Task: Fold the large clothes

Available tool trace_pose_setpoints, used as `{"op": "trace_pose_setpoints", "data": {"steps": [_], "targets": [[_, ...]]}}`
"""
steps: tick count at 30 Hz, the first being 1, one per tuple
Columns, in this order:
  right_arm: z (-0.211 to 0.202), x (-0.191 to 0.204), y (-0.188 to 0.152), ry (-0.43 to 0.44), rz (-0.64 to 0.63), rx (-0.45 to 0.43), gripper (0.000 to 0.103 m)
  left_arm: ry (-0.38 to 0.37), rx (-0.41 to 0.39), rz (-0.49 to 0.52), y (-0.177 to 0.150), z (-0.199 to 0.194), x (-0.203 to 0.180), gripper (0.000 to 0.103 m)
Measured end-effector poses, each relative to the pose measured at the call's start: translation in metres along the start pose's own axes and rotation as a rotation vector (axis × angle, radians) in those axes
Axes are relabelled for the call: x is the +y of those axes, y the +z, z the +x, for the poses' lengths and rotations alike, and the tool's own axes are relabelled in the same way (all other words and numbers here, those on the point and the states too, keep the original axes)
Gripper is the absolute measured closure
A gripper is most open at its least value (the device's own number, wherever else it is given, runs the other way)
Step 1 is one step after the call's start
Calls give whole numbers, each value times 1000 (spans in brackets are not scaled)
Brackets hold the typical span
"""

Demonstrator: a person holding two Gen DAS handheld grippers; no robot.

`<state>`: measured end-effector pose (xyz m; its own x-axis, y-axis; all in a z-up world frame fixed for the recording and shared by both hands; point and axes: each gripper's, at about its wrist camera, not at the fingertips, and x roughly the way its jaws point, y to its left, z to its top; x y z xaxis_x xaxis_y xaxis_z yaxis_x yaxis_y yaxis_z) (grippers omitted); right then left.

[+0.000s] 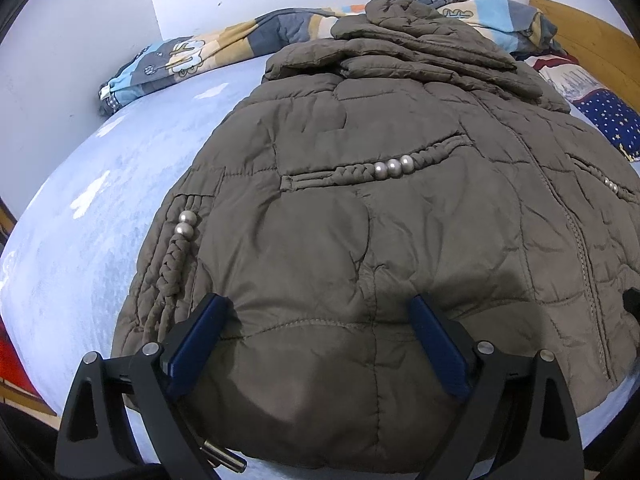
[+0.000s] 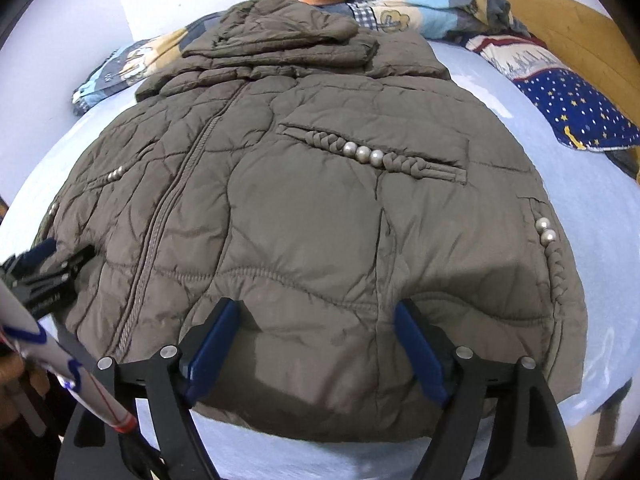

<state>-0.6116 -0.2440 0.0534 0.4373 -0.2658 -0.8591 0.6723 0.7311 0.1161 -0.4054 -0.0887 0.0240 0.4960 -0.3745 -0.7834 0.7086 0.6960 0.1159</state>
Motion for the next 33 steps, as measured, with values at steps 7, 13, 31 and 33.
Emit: {"op": "trace_pose_setpoints", "data": {"steps": [7,13,31,33], "targets": [[2,1,-1,-4,13,-20,16,-1,-18,1,-3,0,1,8],[-1,-2,-4,9,14,-37,16,1,-35,1,-5,-2,1,8],[-69,-128,-6,-160,462,-235,14,0,-61,22,-7,-7,0,8],[-64,-151,-16,-155,569,-204,14,-1,-62,22,-7,-7,1,8]]}}
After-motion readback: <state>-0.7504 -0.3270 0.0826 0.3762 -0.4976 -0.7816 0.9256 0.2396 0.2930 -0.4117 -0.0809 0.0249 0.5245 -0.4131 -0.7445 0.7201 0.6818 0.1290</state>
